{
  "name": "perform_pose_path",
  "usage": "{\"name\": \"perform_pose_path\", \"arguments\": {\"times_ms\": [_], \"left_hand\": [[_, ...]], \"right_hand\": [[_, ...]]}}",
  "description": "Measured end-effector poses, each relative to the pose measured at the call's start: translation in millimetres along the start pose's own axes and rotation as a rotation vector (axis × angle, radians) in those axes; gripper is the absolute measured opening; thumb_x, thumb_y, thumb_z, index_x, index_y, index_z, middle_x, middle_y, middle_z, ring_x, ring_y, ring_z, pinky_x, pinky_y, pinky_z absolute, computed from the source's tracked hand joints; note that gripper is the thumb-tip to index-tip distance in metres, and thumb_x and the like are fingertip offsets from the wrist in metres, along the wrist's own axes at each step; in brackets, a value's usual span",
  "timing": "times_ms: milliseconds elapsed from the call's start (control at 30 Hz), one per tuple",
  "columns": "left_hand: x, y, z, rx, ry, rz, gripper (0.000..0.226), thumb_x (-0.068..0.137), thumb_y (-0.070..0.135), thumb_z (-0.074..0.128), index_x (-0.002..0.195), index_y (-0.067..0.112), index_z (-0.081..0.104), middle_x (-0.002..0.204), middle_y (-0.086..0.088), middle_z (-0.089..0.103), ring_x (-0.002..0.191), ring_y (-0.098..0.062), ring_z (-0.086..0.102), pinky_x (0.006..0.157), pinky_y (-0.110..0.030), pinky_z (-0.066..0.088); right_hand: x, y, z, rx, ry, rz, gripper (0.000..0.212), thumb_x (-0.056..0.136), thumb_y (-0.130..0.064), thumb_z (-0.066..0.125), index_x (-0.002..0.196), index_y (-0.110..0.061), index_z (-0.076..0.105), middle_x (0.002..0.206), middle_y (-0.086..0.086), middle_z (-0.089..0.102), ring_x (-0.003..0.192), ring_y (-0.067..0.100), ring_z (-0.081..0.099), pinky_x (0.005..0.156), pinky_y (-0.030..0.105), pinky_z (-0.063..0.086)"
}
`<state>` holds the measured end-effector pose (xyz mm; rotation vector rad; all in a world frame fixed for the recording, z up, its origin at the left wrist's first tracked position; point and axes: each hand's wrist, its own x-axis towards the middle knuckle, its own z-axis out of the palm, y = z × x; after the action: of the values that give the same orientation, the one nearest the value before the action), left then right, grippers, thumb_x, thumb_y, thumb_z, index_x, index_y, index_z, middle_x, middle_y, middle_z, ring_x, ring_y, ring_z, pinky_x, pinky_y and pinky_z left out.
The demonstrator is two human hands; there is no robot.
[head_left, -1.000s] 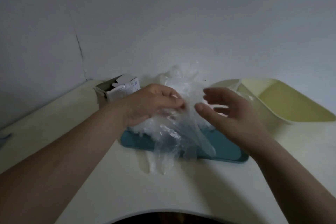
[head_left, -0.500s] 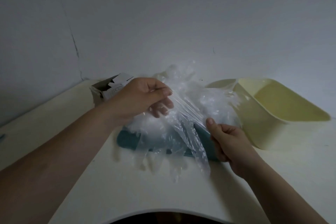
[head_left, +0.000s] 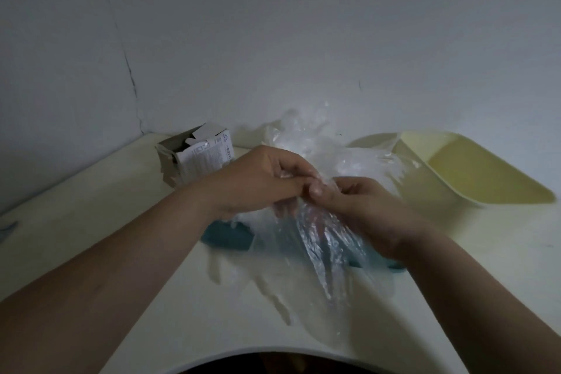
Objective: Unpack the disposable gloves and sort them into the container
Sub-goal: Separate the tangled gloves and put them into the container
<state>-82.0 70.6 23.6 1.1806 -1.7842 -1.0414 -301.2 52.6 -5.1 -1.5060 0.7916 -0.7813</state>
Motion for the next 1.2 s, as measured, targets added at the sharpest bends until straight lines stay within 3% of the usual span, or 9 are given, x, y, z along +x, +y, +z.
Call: {"name": "perform_pose_path", "arguments": {"times_ms": [133, 267, 333, 500, 600, 767, 867, 967, 1200], "left_hand": [[-1.4, -8.1, -10.8, 0.105, 0.107, -0.053, 0.009, 0.093, 0.02, 0.079, 0.101, 0.017, 0.078, 0.08, -0.007, 0.079, 0.054, -0.018, 0.062, 0.056, -0.033, 0.054], [-1.4, -30.0, -38.0, 0.313, 0.417, -0.092, 0.006, 0.095, 0.024, 0.076, 0.097, 0.018, 0.076, 0.077, -0.003, 0.077, 0.051, -0.007, 0.061, 0.051, -0.022, 0.053], [1.8, -41.8, -42.6, 0.493, 0.534, -0.054, 0.006, 0.097, 0.028, 0.073, 0.101, 0.023, 0.075, 0.086, 0.007, 0.075, 0.064, -0.002, 0.065, 0.062, -0.025, 0.058], [19.1, -62.9, -23.8, 0.727, 0.2, -0.183, 0.062, 0.091, 0.052, 0.074, 0.146, 0.031, 0.053, 0.138, 0.013, 0.053, 0.104, -0.011, 0.062, 0.095, -0.035, 0.051], [27.8, -73.3, -19.9, 0.585, 0.239, -0.212, 0.056, 0.092, 0.045, 0.076, 0.141, 0.03, 0.055, 0.121, 0.009, 0.063, 0.099, -0.01, 0.064, 0.086, -0.031, 0.053], [34.2, -79.3, -26.4, 0.379, 0.34, -0.147, 0.006, 0.095, 0.026, 0.076, 0.093, 0.032, 0.074, 0.089, 0.013, 0.074, 0.083, -0.001, 0.07, 0.074, -0.018, 0.051], [37.0, -74.2, -30.9, 0.33, 0.405, -0.095, 0.011, 0.096, 0.023, 0.074, 0.087, 0.028, 0.077, 0.087, 0.011, 0.076, 0.082, -0.001, 0.071, 0.076, -0.018, 0.052], [35.1, -59.3, -35.4, 0.346, 0.475, -0.047, 0.01, 0.098, 0.026, 0.071, 0.09, 0.024, 0.077, 0.082, 0.012, 0.074, 0.075, 0.003, 0.067, 0.067, -0.011, 0.05], [23.3, -19.7, -50.4, 0.148, 0.603, 0.087, 0.018, 0.105, 0.014, 0.058, 0.1, 0.013, 0.075, 0.085, 0.003, 0.076, 0.071, -0.01, 0.066, 0.064, -0.018, 0.053]], "right_hand": [[11.8, 11.1, -1.8, 0.022, 0.085, 0.038, 0.05, 0.082, -0.03, 0.087, 0.096, 0.014, 0.066, 0.086, 0.036, 0.062, 0.072, 0.036, 0.052, 0.07, 0.043, 0.043], [12.2, 18.9, -10.7, -0.212, 0.2, 0.056, 0.035, 0.091, -0.026, 0.078, 0.081, 0.006, 0.067, 0.058, 0.013, 0.052, 0.047, 0.02, 0.038, 0.044, 0.023, 0.032], [14.9, 22.1, -10.4, -0.27, 0.193, 0.051, 0.035, 0.092, -0.026, 0.077, 0.085, 0.007, 0.068, 0.058, 0.013, 0.053, 0.048, 0.021, 0.038, 0.044, 0.025, 0.032], [24.1, 22.4, -1.7, -0.34, 0.104, 0.043, 0.027, 0.096, -0.017, 0.072, 0.082, 0.006, 0.068, 0.063, 0.014, 0.06, 0.055, 0.021, 0.053, 0.053, 0.028, 0.047], [26.5, 22.1, -1.2, -0.324, 0.079, 0.03, 0.022, 0.097, -0.014, 0.071, 0.085, 0.004, 0.07, 0.069, 0.018, 0.063, 0.06, 0.023, 0.056, 0.058, 0.029, 0.05], [26.3, 17.7, 3.3, -0.437, 0.057, -0.031, 0.017, 0.095, -0.017, 0.073, 0.09, -0.001, 0.074, 0.075, 0.013, 0.071, 0.061, 0.018, 0.063, 0.061, 0.024, 0.052], [31.9, 15.4, 13.0, -0.55, 0.002, -0.075, 0.008, 0.095, -0.026, 0.074, 0.099, -0.021, 0.079, 0.114, -0.009, 0.075, 0.095, 0.007, 0.072, 0.078, 0.009, 0.053], [43.9, 17.4, 22.7, -0.67, -0.028, -0.145, 0.005, 0.094, -0.03, 0.074, 0.089, -0.031, 0.075, 0.138, -0.023, 0.058, 0.124, -0.006, 0.055, 0.096, 0.005, 0.04], [53.3, 12.6, 26.3, -0.514, 0.171, -0.21, 0.011, 0.093, -0.027, 0.075, 0.094, -0.016, 0.078, 0.098, -0.001, 0.078, 0.091, 0.013, 0.073, 0.083, 0.029, 0.057]]}}
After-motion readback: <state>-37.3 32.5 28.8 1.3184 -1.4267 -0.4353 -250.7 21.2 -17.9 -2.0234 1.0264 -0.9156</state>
